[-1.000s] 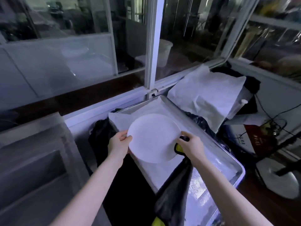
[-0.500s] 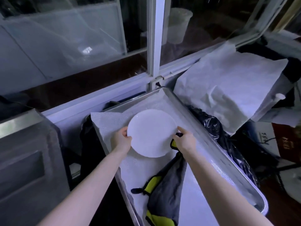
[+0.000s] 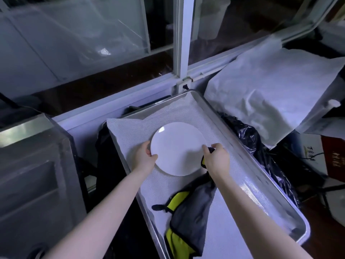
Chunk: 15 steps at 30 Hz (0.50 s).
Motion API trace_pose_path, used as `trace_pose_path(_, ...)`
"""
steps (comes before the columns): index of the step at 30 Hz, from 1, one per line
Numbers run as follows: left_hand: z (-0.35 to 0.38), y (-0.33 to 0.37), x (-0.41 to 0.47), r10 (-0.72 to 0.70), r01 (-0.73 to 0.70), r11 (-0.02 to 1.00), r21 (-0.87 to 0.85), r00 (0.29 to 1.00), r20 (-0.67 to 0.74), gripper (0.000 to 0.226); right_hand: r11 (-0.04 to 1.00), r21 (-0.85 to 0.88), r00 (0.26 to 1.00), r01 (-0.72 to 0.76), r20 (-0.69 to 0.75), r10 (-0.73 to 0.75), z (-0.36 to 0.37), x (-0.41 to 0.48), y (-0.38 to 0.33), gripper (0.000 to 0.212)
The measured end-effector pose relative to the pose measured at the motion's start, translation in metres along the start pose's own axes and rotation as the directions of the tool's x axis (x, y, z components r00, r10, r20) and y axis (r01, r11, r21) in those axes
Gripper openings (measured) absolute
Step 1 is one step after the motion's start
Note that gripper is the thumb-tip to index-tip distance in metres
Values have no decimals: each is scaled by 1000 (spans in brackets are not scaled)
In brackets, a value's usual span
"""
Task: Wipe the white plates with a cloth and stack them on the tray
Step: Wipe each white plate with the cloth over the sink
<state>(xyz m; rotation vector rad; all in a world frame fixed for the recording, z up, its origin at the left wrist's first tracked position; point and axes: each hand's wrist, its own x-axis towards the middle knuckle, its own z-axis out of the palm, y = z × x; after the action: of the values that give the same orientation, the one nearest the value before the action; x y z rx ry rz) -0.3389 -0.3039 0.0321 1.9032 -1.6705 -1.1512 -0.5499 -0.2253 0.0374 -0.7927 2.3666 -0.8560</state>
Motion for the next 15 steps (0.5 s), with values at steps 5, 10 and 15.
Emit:
trace_pose_path(5,-34,-6,-39,8,-20,972,-233,999,-51,41,956,243,981,164,63,-185,-11,-64,-57,20)
trace_pose_path(10,-101,-51,-90,38,-115,870,-479,985,-168,27,831,386,869,400,130,-478,5,-147,-132,15)
trace_pose_path(15,-193,-127,-128,-66,-128,830,-543,944,-323,27,709,417,704,569,198,-682,48,-239,-202,20)
